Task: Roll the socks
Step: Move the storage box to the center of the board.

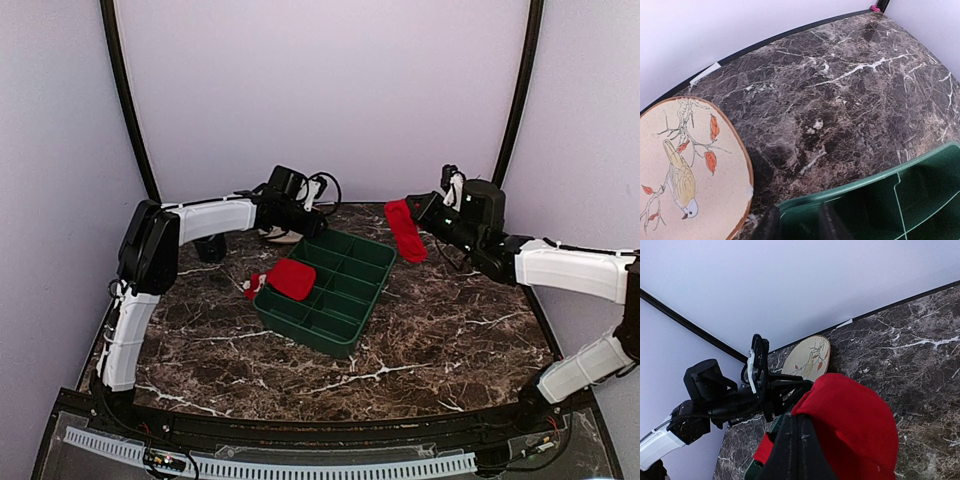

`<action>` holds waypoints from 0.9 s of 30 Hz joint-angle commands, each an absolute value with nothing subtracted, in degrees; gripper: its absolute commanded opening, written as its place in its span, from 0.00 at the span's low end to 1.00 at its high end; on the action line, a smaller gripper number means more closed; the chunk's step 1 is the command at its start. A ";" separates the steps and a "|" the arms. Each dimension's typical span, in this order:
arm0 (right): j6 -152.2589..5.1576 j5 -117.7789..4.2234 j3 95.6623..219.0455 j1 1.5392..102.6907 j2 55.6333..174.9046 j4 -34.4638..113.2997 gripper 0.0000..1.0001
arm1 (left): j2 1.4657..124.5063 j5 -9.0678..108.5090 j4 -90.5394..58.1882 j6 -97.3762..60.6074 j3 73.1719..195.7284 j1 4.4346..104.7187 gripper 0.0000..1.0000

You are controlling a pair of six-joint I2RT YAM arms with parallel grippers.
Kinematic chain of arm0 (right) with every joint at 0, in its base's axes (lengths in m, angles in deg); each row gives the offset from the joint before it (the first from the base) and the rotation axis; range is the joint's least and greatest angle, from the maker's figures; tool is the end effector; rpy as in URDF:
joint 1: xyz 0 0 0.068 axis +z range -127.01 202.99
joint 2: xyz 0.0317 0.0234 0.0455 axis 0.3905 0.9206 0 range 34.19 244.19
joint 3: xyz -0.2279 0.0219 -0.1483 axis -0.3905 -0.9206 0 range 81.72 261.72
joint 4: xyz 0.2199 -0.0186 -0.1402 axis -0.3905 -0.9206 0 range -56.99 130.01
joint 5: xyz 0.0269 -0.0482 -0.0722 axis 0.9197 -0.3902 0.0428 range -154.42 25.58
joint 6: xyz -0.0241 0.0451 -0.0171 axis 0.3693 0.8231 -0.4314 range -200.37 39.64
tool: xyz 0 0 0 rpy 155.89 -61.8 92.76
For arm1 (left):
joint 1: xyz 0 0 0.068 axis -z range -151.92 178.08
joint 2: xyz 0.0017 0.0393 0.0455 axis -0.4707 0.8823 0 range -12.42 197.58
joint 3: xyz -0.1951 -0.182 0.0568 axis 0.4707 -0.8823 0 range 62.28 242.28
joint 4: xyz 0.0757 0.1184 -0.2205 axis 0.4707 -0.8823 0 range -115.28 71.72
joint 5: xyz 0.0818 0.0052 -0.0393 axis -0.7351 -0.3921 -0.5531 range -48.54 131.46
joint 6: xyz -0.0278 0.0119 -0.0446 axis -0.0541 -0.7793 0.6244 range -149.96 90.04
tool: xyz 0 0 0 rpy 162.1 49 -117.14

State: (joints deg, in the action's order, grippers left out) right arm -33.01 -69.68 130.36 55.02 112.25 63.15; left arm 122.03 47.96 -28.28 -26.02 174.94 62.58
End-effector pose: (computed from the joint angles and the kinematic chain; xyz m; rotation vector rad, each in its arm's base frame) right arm 0.2706 0.1654 0.2917 0.3086 1.7472 0.9517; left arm 0.4491 -0.3135 0.2090 0.6364 2.0699 -0.5128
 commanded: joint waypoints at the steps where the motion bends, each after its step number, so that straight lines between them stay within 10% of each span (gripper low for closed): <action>1: -37.02 -72.20 130.28 58.34 109.03 61.26 0.00 | 117.34 46.30 -31.31 -25.43 177.05 62.58 0.35; 16: -39.52 -77.10 128.86 59.48 105.89 58.12 0.00 | 76.67 27.76 -24.51 -25.89 138.02 73.22 0.63; 27: -40.81 -78.15 130.68 59.03 107.23 57.40 0.00 | 69.20 21.37 -36.87 -9.85 118.52 91.21 0.15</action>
State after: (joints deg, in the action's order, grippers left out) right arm -39.63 -77.41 129.27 59.26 106.09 56.35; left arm 70.04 23.31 -30.79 -16.38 120.85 87.84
